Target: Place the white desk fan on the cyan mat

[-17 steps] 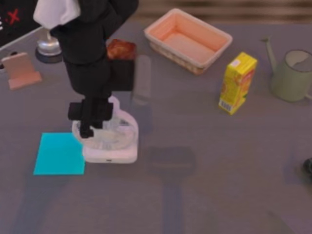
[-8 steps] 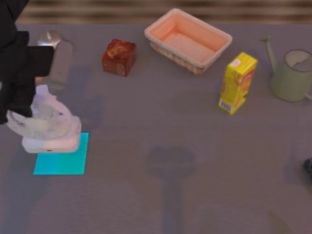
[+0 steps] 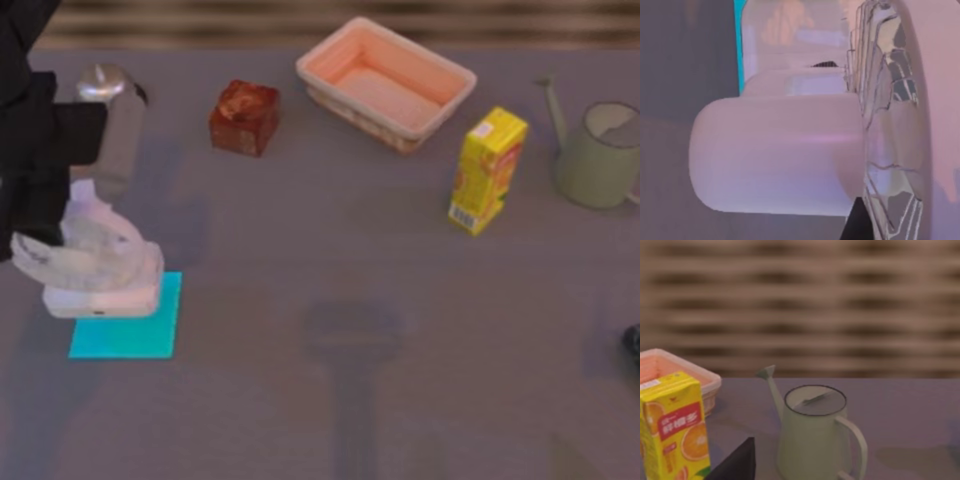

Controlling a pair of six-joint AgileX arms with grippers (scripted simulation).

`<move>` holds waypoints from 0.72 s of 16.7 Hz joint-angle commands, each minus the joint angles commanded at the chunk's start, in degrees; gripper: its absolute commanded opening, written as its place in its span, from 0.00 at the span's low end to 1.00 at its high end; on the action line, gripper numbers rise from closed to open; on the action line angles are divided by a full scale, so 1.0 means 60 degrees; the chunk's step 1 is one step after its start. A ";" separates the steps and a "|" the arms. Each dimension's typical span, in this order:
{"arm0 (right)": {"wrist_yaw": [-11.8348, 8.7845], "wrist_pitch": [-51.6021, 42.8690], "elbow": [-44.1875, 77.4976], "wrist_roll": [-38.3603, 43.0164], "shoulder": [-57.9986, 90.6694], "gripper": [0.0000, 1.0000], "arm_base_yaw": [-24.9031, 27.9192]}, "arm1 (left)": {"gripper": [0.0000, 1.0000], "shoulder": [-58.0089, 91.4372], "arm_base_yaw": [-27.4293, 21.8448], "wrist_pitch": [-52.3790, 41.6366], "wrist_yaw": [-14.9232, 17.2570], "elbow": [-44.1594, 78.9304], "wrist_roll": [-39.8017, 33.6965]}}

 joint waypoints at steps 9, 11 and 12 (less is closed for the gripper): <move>0.0000 0.0000 0.0000 0.0000 0.0000 1.00 0.0000 | 0.08 0.0076 0.0016 0.0942 0.0011 -0.0850 0.0020; 0.0000 0.0000 0.0000 0.0000 0.0000 1.00 0.0000 | 0.23 0.0076 0.0016 0.0942 0.0011 -0.0850 0.0020; 0.0000 0.0000 0.0000 0.0000 0.0000 1.00 0.0000 | 0.30 0.0076 0.0016 0.0942 0.0011 -0.0850 0.0020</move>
